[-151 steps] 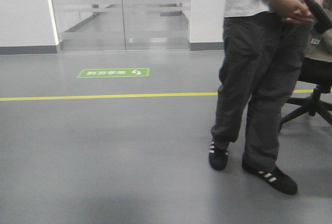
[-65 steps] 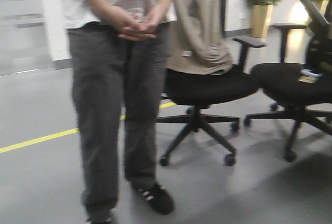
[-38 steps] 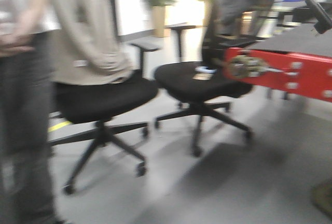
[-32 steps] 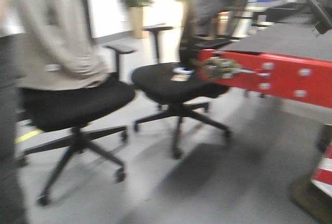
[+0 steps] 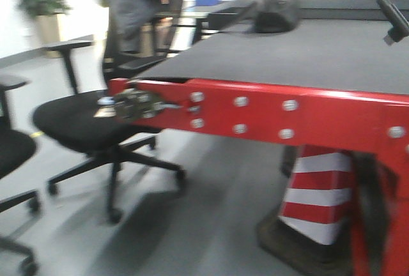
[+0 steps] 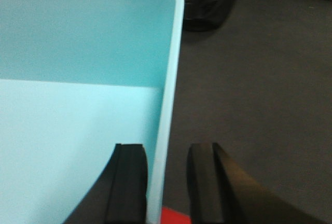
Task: Fetch blue bin and place on conveyor start
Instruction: 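Hold the bin with both grippers while driving to the red conveyor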
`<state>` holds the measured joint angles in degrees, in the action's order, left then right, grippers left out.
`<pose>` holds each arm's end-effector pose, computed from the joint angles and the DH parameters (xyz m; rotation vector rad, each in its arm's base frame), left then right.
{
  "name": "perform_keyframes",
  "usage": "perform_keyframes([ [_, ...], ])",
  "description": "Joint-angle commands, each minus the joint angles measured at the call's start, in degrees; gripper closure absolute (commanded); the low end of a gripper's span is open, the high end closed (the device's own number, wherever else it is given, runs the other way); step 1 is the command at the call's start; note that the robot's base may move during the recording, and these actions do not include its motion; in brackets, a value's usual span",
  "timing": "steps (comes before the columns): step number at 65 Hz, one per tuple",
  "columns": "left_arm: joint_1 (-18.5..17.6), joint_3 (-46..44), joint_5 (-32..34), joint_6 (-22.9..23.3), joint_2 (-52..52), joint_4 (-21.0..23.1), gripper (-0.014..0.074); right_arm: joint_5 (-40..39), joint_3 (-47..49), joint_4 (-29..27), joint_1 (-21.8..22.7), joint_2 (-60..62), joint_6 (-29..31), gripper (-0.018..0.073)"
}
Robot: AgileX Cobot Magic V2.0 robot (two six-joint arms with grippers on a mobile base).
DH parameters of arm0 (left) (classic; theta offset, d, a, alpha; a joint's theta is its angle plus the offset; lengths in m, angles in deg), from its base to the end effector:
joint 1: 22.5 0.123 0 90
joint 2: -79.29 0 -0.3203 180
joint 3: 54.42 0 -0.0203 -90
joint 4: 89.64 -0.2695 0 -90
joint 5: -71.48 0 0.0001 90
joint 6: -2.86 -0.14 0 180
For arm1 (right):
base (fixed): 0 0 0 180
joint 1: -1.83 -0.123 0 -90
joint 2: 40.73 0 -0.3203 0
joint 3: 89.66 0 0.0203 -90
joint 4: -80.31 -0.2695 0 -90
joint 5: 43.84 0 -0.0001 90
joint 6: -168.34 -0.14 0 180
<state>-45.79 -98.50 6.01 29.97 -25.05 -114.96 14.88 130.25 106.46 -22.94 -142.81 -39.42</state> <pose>0.3989 -0.1124 0.5134 -0.0942 2.1017 0.0209 0.3946 0.1240 0.5188 0.0365 2.0217 0.0235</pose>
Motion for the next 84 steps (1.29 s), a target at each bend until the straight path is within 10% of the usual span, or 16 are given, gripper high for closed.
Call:
perform_keyframes([
  [1, -0.9, -0.2, 2.0, 0.5, 0.4, 0.3, 0.0707, -3.6, 0.3, -0.8, -0.3, 0.6, -1.8, 0.072],
  [84, -0.9, -0.2, 2.1, 0.5, 0.4, 0.3, 0.0707, -3.6, 0.3, -0.8, -0.3, 0.6, -1.8, 0.072],
])
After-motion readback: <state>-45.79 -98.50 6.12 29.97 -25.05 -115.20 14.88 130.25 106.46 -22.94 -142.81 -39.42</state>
